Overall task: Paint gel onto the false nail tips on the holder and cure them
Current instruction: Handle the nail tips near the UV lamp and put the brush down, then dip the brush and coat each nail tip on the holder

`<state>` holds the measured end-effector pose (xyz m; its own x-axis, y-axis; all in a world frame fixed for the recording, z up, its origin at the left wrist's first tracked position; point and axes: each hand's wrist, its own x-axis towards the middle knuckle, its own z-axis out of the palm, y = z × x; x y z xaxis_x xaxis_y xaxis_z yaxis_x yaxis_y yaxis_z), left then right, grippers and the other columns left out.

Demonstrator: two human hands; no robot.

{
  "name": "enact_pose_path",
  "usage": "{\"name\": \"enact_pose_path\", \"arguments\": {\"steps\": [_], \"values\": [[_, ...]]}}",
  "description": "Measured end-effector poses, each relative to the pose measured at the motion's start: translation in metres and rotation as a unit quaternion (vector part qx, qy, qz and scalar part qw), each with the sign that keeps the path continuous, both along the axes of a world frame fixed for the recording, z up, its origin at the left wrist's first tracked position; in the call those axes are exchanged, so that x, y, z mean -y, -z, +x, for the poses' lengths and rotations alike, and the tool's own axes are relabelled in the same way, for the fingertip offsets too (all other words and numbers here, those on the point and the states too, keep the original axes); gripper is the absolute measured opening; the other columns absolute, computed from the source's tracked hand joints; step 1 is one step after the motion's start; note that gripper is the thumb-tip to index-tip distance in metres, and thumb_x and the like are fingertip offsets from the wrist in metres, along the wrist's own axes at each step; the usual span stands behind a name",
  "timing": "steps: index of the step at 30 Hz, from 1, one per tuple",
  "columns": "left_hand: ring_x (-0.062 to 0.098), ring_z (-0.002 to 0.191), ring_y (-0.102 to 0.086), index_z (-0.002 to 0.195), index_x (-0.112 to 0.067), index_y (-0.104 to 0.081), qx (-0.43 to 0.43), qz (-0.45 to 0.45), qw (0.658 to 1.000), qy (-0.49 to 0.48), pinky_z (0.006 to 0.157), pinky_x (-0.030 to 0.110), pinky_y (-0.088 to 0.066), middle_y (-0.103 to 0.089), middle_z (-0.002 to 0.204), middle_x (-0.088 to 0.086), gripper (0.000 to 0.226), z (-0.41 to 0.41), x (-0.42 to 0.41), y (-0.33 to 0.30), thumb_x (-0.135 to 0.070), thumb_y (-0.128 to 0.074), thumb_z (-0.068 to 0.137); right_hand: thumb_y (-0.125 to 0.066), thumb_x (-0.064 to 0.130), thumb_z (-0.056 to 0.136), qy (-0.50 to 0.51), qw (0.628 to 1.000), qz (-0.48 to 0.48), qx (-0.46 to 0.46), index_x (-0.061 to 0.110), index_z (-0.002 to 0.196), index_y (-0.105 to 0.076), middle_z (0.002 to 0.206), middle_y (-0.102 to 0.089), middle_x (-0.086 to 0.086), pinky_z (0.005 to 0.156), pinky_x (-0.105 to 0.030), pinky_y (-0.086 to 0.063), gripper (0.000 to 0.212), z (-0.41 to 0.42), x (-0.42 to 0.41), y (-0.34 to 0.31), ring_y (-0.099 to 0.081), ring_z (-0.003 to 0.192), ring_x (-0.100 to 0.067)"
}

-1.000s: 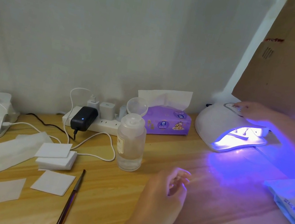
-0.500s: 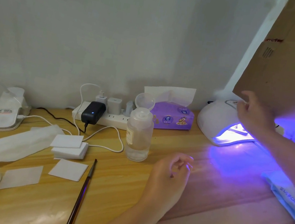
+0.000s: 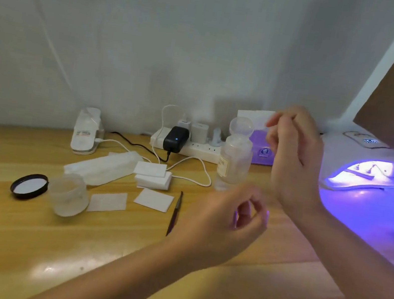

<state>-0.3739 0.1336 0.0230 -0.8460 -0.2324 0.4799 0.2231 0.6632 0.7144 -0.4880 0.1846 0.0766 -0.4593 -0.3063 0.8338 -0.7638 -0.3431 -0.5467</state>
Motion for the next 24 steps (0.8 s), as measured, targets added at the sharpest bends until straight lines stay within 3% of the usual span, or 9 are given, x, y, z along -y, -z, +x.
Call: {"name": "enact_pose_path", "arguments": {"steps": [3,5,7,9,11,16,20,22,24], "values": [[0.007,0.050,-0.037,0.072,-0.026,-0.051,-0.007,-0.030,0.999,-0.030,0.048,0.022,-0.027,-0.044,0.056,-0.011,0.024,0.048,0.024,0.006,-0.047,-0.045,0.082,-0.042,0.028,0.087,-0.018,0.961,0.217,-0.173,0.030,0.088,-0.058,0.055,-0.046,0.009,0.047,-0.015,-0.029,0.016,0.018,0.004,0.016,-0.041,0.050,-0.005],[0.005,0.048,-0.037,0.069,-0.027,-0.051,0.004,-0.042,0.998,-0.051,0.047,0.021,-0.025,-0.045,0.053,-0.012,0.026,0.071,0.037,0.013,-0.048,-0.044,0.083,-0.049,0.026,0.086,0.004,0.877,0.356,-0.323,0.031,0.103,-0.063,0.068,-0.059,0.010,0.048,-0.019,-0.030,0.022,0.023,0.008,0.029,-0.048,0.058,-0.002],[0.006,0.048,-0.042,0.069,-0.027,-0.054,0.025,-0.076,0.994,-0.072,0.047,0.018,-0.026,-0.049,0.055,-0.012,0.028,0.091,0.049,0.020,-0.049,-0.043,0.083,-0.047,0.021,0.090,-0.006,0.800,0.439,-0.410,0.030,0.119,-0.057,0.095,-0.065,0.005,0.059,-0.022,-0.035,0.032,0.026,0.015,0.041,-0.058,0.081,-0.013],[0.008,0.053,-0.047,0.073,-0.029,-0.057,0.050,-0.106,0.989,-0.091,0.046,0.019,-0.029,-0.055,0.064,-0.009,0.029,0.107,0.060,0.025,-0.052,-0.042,0.083,-0.040,0.016,0.093,-0.011,0.739,0.491,-0.462,0.029,0.127,-0.050,0.108,-0.061,0.000,0.069,-0.026,-0.042,0.038,0.027,0.024,0.051,-0.058,0.094,-0.020],[0.007,0.056,-0.049,0.076,-0.031,-0.059,0.065,-0.113,0.986,-0.101,0.047,0.015,-0.030,-0.058,0.070,-0.011,0.029,0.117,0.070,0.028,-0.053,-0.041,0.082,-0.038,0.014,0.094,-0.003,0.680,0.521,-0.516,0.025,0.130,-0.046,0.109,-0.059,-0.002,0.066,-0.029,-0.040,0.038,0.030,0.032,0.052,-0.058,0.095,-0.023],[0.005,0.056,-0.047,0.075,-0.036,-0.057,0.081,-0.116,0.979,-0.145,0.050,0.014,-0.031,-0.054,0.065,-0.018,0.014,0.128,0.092,0.036,-0.041,-0.052,0.087,-0.040,0.015,0.097,-0.013,0.562,0.543,-0.624,0.013,0.113,-0.051,0.096,-0.059,-0.005,0.054,-0.030,-0.033,0.020,0.039,0.047,0.044,-0.050,0.072,-0.022],[0.005,0.053,-0.043,0.074,-0.030,-0.058,0.071,-0.112,0.980,-0.147,0.049,0.015,-0.029,-0.050,0.061,-0.015,0.015,0.126,0.096,0.039,-0.034,-0.055,0.089,-0.039,0.017,0.096,-0.014,0.523,0.548,-0.653,0.010,0.106,-0.047,0.080,-0.053,-0.006,0.047,-0.030,-0.030,0.014,0.043,0.054,0.038,-0.042,0.062,-0.021],[0.004,0.052,-0.041,0.074,-0.027,-0.059,0.061,-0.124,0.980,-0.146,0.049,0.015,-0.027,-0.048,0.059,-0.015,0.020,0.126,0.095,0.041,-0.042,-0.050,0.084,-0.040,0.021,0.095,-0.016,0.554,0.549,-0.626,0.013,0.105,-0.045,0.078,-0.053,-0.004,0.046,-0.028,-0.033,0.014,0.042,0.054,0.036,-0.046,0.062,-0.022],[0.004,0.051,-0.040,0.074,-0.024,-0.060,0.046,-0.104,0.983,-0.144,0.048,0.015,-0.027,-0.047,0.057,-0.015,0.026,0.126,0.096,0.041,-0.045,-0.045,0.082,-0.054,0.020,0.088,-0.012,0.626,0.491,-0.607,0.012,0.099,-0.052,0.069,-0.056,-0.004,0.046,-0.027,-0.044,0.015,0.040,0.051,0.035,-0.051,0.055,-0.021]]}}
